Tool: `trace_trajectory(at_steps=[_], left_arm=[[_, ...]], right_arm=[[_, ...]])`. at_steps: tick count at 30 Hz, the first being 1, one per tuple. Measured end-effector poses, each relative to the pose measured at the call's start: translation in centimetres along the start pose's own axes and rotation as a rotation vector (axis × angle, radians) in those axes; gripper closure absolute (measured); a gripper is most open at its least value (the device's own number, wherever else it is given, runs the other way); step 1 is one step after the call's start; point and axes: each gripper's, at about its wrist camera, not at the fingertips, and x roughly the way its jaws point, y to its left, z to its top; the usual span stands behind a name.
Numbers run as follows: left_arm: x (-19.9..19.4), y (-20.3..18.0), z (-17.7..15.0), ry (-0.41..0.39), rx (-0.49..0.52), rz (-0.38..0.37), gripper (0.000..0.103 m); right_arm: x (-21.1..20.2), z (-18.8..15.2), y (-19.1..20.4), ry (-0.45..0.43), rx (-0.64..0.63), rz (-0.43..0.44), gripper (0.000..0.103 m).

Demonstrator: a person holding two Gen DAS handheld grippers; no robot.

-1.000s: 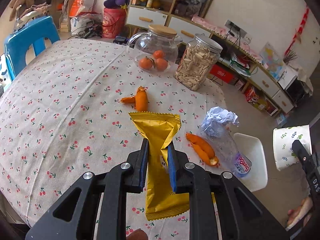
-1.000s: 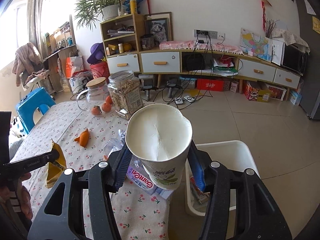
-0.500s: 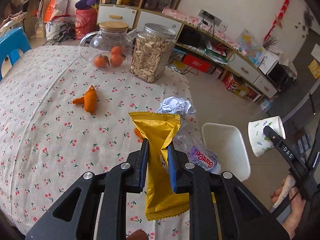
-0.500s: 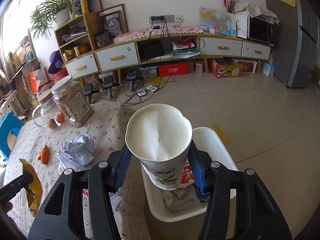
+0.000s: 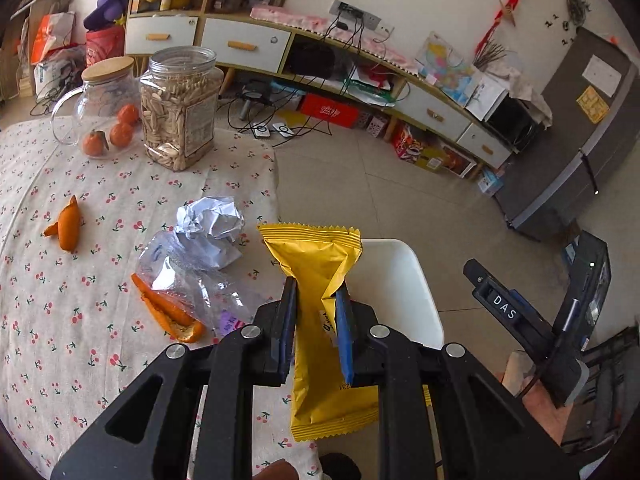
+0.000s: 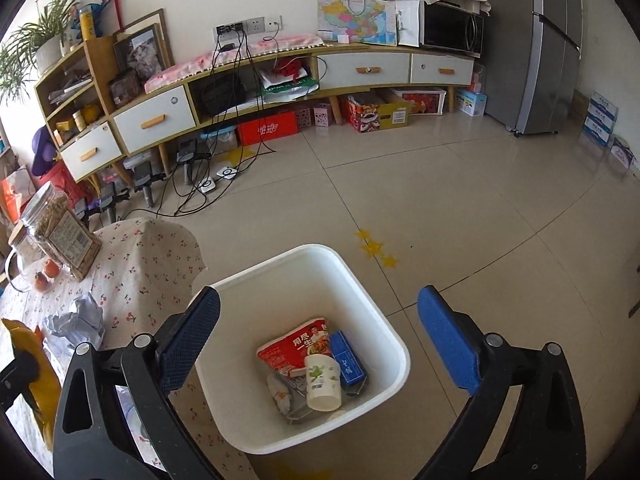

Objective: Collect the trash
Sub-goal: 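Lower the yellow packet into the bin and open the left tool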

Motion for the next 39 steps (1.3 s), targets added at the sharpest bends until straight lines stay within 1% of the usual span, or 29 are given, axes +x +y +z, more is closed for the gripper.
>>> trace_trajectory(at_steps=[5, 8, 13, 16, 17, 19, 20, 21, 23, 28, 29, 31, 33, 34, 36, 37, 39], left_arm=[[2.7, -2.1, 0.1, 0.03, -0.017, -0.023, 0.084], [4.4, -3.2, -0.2, 0.055, -0.02, -0.029, 0.084], [6.8, -5.5, -0.8, 0.073, 0.01, -0.022, 0.084], [8.0, -6.4, -1.0, 0.089, 0.015, -0.023, 0.081], [8.4, -6.6, -0.9, 0.093, 0.017, -0.023, 0.079], [8.9, -7.1, -0.8, 0.098, 0.029, -0.015, 0.064], [8.9, -7.3, -0.8, 0.094, 0.036, -0.012, 0.054], [8.8, -7.5, -0.7, 0.087, 0.04, -0.01, 0.05], [8.7, -7.8, -0.7, 0.079, 0.044, -0.01, 0.046], [7.9, -7.6, -0.5, 0.063, 0.043, 0.006, 0.041], [7.7, -7.5, -0.4, 0.06, 0.04, -0.003, 0.04], [7.6, -7.3, -0.1, 0.072, 0.023, -0.051, 0.038], [8.0, -6.8, 0.3, 0.11, 0.001, -0.117, 0.036], [8.1, -6.6, 0.5, 0.118, -0.017, -0.14, 0.036], [8.3, -5.8, 0.9, 0.139, -0.072, -0.223, 0.034], [8.5, -5.6, 1.1, 0.15, -0.09, -0.239, 0.034], [8.5, -6.3, 1.2, 0.114, -0.025, -0.134, 0.034]], right_arm=[[-1.0, 0.0, -1.9, -0.007, -0.03, -0.081, 0.007], [-1.3, 0.0, -3.1, 0.008, -0.03, -0.106, 0.007], [-1.3, -0.4, -4.6, 0.031, -0.048, -0.148, 0.007], [-1.3, -0.4, -5.5, 0.03, -0.037, -0.166, 0.007], [-1.4, -0.4, -5.7, 0.028, -0.033, -0.171, 0.007], [-1.5, -0.5, -6.1, 0.026, -0.027, -0.177, 0.007], [-1.5, -0.5, -6.2, 0.026, -0.025, -0.177, 0.007], [-1.5, -0.5, -6.3, 0.024, -0.023, -0.178, 0.007], [-1.8, -0.5, -6.4, 0.01, -0.019, -0.178, 0.007], [-2.9, -0.5, -5.7, -0.05, -0.023, -0.171, 0.007], [-3.2, -0.4, -5.6, -0.064, -0.023, -0.175, 0.007], [-3.7, -0.4, -5.6, -0.091, -0.012, -0.184, 0.007], [-4.1, -0.3, -5.9, -0.111, 0.005, -0.194, 0.007], [-4.2, -0.2, -6.1, -0.116, 0.014, -0.197, 0.007], [-4.4, -0.1, -6.6, -0.121, 0.029, -0.198, 0.007], [-4.3, -0.1, -6.7, -0.12, 0.032, -0.2, 0.007], [-4.2, -0.1, -6.8, -0.111, 0.03, -0.2, 0.007]])
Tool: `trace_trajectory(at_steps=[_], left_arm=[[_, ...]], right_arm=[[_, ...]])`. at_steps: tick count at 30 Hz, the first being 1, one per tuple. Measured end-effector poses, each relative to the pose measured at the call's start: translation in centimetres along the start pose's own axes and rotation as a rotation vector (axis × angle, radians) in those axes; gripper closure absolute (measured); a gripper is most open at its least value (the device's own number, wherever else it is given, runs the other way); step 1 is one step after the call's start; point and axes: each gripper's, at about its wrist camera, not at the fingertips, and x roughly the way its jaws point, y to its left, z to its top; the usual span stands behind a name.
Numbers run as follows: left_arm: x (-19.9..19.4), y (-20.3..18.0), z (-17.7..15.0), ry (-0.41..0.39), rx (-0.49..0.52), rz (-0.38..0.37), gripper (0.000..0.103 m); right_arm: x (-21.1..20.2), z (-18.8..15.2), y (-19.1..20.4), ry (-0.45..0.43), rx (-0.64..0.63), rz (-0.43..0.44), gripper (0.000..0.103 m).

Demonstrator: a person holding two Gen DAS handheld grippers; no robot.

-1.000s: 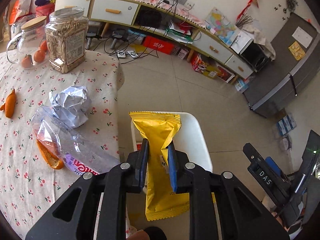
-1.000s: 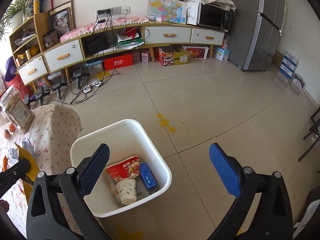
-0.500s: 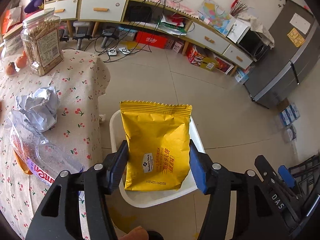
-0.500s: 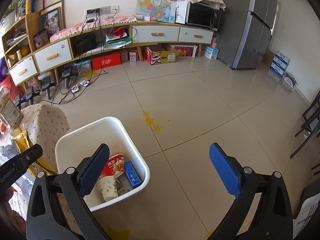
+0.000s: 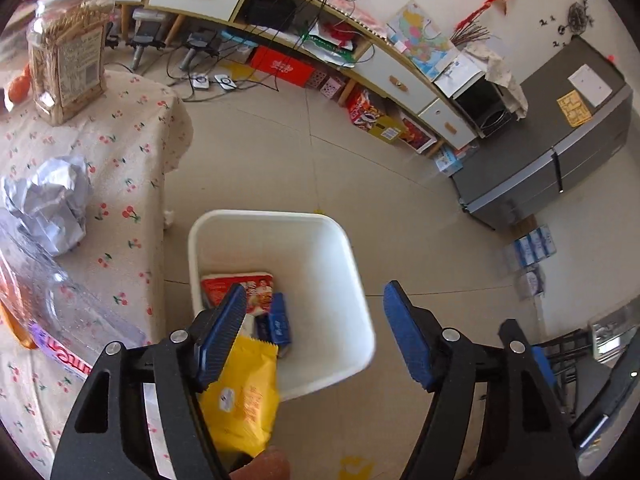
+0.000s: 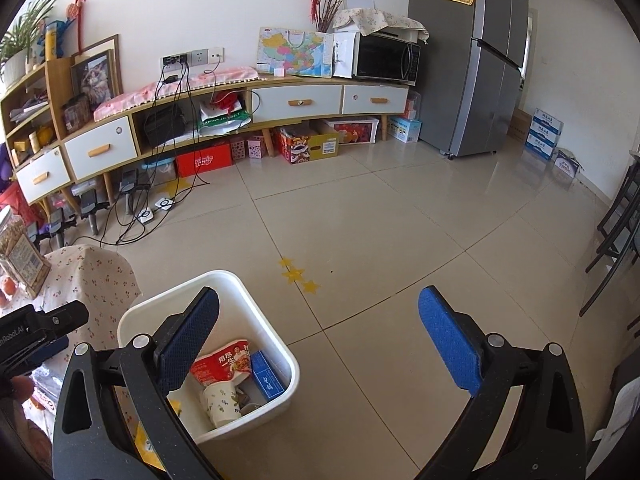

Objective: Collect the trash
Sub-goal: 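Lower the yellow packet into the bin and open the left tool, then move both tools back over the table and grasp the orange peel with the left tool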

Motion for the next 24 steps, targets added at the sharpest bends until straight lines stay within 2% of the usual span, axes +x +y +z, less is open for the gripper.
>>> trace_trajectory(at_steps=[4, 15, 24], left_arm=[[-0.5, 0.0, -0.2, -0.023, 0.024, 0.027, 0.033], [-4.8, -0.4, -1.2, -0.205, 0.174, 0.297, 0.029], [-9.4, 3.3, -1.4, -0.284, 0.135, 0.436, 0.023]], right_arm=[[0.0, 0.0, 0.4, 0.006, -0.006, 0.017, 0.007], [-2.3, -0.3, 3.9, -0.044, -0.04, 0.074, 0.007], [-5.6, -0.7, 9.3, -0.117, -0.099, 0.164, 0.007]])
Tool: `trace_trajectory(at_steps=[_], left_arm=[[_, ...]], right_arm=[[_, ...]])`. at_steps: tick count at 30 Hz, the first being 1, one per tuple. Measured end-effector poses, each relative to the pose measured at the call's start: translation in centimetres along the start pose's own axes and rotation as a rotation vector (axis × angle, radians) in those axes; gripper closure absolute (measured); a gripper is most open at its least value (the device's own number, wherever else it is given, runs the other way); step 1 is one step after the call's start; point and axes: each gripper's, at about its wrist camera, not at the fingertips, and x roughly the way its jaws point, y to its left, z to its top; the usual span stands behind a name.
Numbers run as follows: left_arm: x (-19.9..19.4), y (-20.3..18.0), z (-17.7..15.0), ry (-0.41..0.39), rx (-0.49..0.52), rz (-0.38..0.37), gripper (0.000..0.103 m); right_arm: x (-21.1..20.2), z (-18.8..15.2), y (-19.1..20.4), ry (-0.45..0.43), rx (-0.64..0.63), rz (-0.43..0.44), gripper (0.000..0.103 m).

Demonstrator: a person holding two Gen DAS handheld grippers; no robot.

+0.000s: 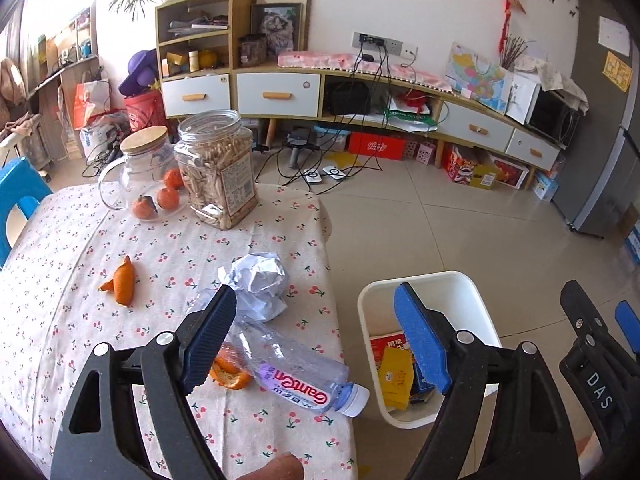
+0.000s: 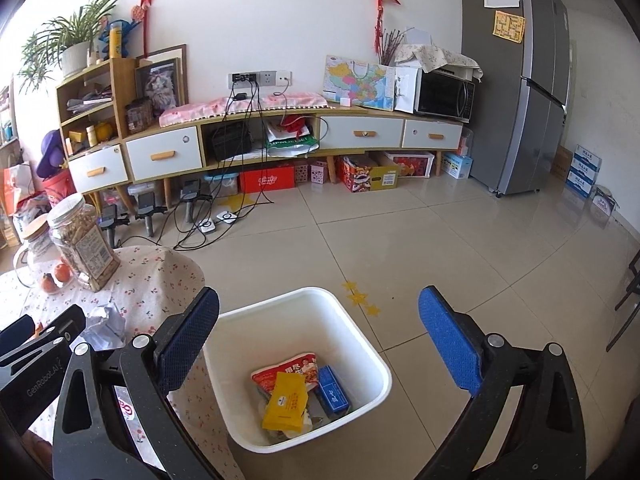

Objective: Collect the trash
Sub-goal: 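Move both tools back over the table and grasp the orange peel with the left tool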

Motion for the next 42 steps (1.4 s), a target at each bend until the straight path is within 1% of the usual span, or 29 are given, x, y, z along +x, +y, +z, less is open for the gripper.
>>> trace_trajectory(at_steps=[2, 9, 17, 22, 25, 27, 30, 31, 33, 36, 40, 42], left_arm=[[-0.5, 1.6, -0.1, -0.008, -0.016, 0.032, 0.021], [-1.4, 7.0, -0.7, 0.008, -0.071, 0.118, 0.021], [-1.9, 13.6, -1.4, 0.036, -0.149, 0.214, 0.021], [-1.1, 18.4, -2.0, 0.084, -0.207, 0.263, 0.021], [0.3, 21.0, -2.3, 0.122, -0.22, 0.289, 0.021], [1.9, 22.9, -2.4, 0.169, -0.235, 0.29, 0.021], [4.7, 25.6, -2.4, 0.255, -0.277, 0.267, 0.021], [5.5, 26.2, -2.3, 0.269, -0.288, 0.266, 0.021], [6.8, 26.9, -1.8, 0.277, -0.3, 0.269, 0.021], [9.0, 26.6, -0.7, 0.281, -0.282, 0.256, 0.021], [11.8, 24.7, 0.4, 0.297, -0.203, 0.234, 0.021], [13.5, 24.0, 0.4, 0.337, -0.166, 0.251, 0.021]], right_arm=[[-0.4, 0.0, 1.4, -0.01, -0.015, 0.017, 0.007], [-1.5, -0.6, 6.2, -0.011, -0.085, 0.091, 0.007], [-3.1, -1.5, 13.2, -0.023, -0.18, 0.187, 0.007], [-3.8, -2.5, 17.3, -0.031, -0.242, 0.239, 0.007], [-4.1, -2.7, 18.9, -0.031, -0.255, 0.263, 0.007], [-4.3, -2.8, 19.6, -0.029, -0.263, 0.275, 0.007], [-4.2, -2.6, 20.1, -0.027, -0.27, 0.286, 0.007], [-4.1, -2.5, 20.1, -0.023, -0.27, 0.289, 0.007], [-3.7, -2.3, 20.1, -0.013, -0.269, 0.29, 0.007], [-2.9, -2.0, 19.9, 0.012, -0.26, 0.295, 0.007], [-0.9, -1.3, 18.8, 0.081, -0.23, 0.305, 0.007], [0.2, -1.2, 18.1, 0.119, -0.188, 0.31, 0.007]])
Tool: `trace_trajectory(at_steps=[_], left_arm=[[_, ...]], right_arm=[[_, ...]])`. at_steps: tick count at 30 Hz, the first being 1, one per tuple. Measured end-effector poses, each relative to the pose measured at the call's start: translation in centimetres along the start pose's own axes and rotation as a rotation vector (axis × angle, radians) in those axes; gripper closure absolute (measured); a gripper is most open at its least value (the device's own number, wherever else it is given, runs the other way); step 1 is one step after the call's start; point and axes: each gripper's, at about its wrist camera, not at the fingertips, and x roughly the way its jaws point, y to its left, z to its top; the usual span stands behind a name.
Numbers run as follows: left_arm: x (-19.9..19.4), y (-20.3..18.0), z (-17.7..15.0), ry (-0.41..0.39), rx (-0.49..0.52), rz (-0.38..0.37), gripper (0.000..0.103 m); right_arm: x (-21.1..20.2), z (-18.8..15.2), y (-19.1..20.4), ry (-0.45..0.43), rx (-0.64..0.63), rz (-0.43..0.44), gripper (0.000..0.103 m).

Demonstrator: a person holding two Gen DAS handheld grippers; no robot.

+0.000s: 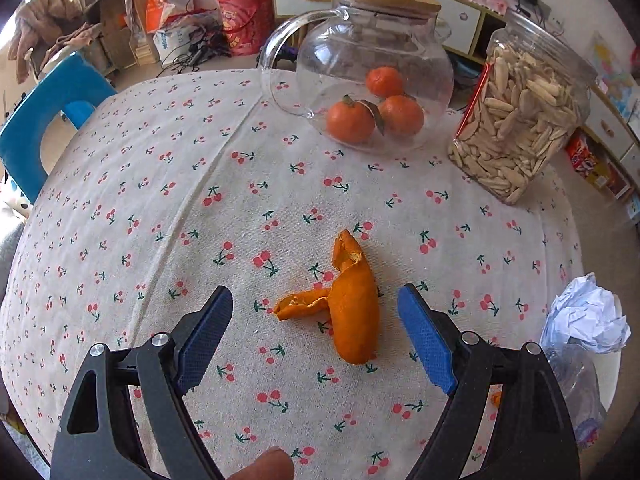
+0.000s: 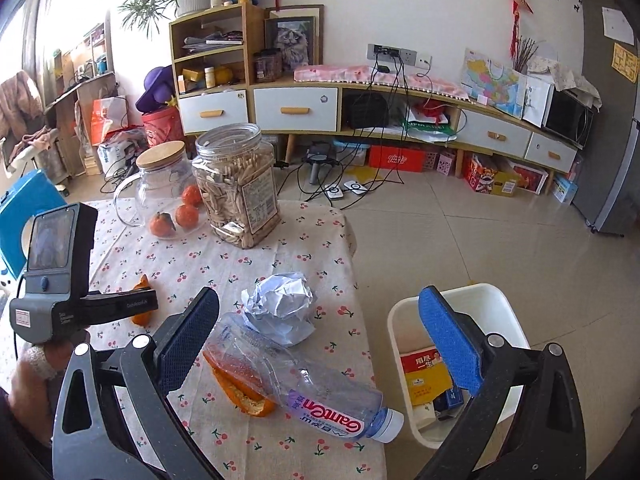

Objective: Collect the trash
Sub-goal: 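Move both tools back over the table and grasp the orange peel with the left tool, then grasp the clear plastic bottle with the right tool while the left tool holds the peel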

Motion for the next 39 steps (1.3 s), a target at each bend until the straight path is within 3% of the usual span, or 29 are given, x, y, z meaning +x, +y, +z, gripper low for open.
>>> trace_trajectory(at_steps=[2, 4, 6, 9, 11, 14, 20, 23, 26, 32, 33, 34, 37, 39], left_arm=[[1.6, 0.0, 0.0, 0.035, -0.001, 0.065, 0.023], [2.1, 1.0, -0.3, 0.036, -0.048, 0.009, 0.029], [1.5, 1.8, -0.8, 0.015, -0.043, -0.005, 0.056], [0.6, 3.9, -1.4, 0.062, -0.085, -0.151, 0.076], [0.0, 6.2, -1.8, 0.112, -0.168, -0.288, 0.078], [-1.7, 9.4, -2.9, 0.136, -0.246, -0.401, 0.079], [-7.2, 13.3, -6.8, 0.067, -0.277, -0.365, 0.08], [-9.4, 14.3, -8.8, 0.023, -0.279, -0.398, 0.079], [-9.1, 13.4, -9.5, 0.036, -0.252, -0.425, 0.079], [-8.3, 12.6, -9.2, 0.041, -0.225, -0.429, 0.079], [-8.2, 12.5, -9.2, 0.044, -0.228, -0.434, 0.079], [-8.2, 12.5, -9.2, 0.045, -0.227, -0.435, 0.079], [-8.1, 12.2, -9.0, 0.048, -0.225, -0.437, 0.079], [-8.1, 12.2, -8.9, 0.046, -0.229, -0.443, 0.079]], right_arm=[[0.7, 0.0, -0.9, 0.033, 0.037, 0.02, 0.007], [1.2, 0.0, -1.3, 0.055, 0.051, 0.04, 0.007], [1.4, 0.0, -1.1, 0.06, 0.043, 0.051, 0.007], [1.3, -0.1, -0.3, 0.063, 0.017, 0.074, 0.007], [1.1, -0.2, 0.4, 0.067, -0.007, 0.099, 0.007], [0.7, -0.2, 1.4, 0.061, -0.056, 0.114, 0.007], [1.2, -0.3, 2.1, 0.127, -0.2, 0.154, 0.007], [2.4, -1.3, 3.0, 0.178, -0.329, 0.185, 0.007], [3.6, -2.7, 3.7, 0.224, -0.447, 0.187, 0.007], [5.5, -4.4, 3.5, 0.311, -0.458, 0.21, 0.008], [5.7, -4.6, 3.5, 0.321, -0.454, 0.22, 0.012], [6.0, -4.8, 3.5, 0.335, -0.455, 0.231, 0.028], [6.1, -5.3, 3.5, 0.342, -0.468, 0.216, 0.047], [5.7, -4.8, 3.0, 0.339, -0.43, 0.25, 0.053]])
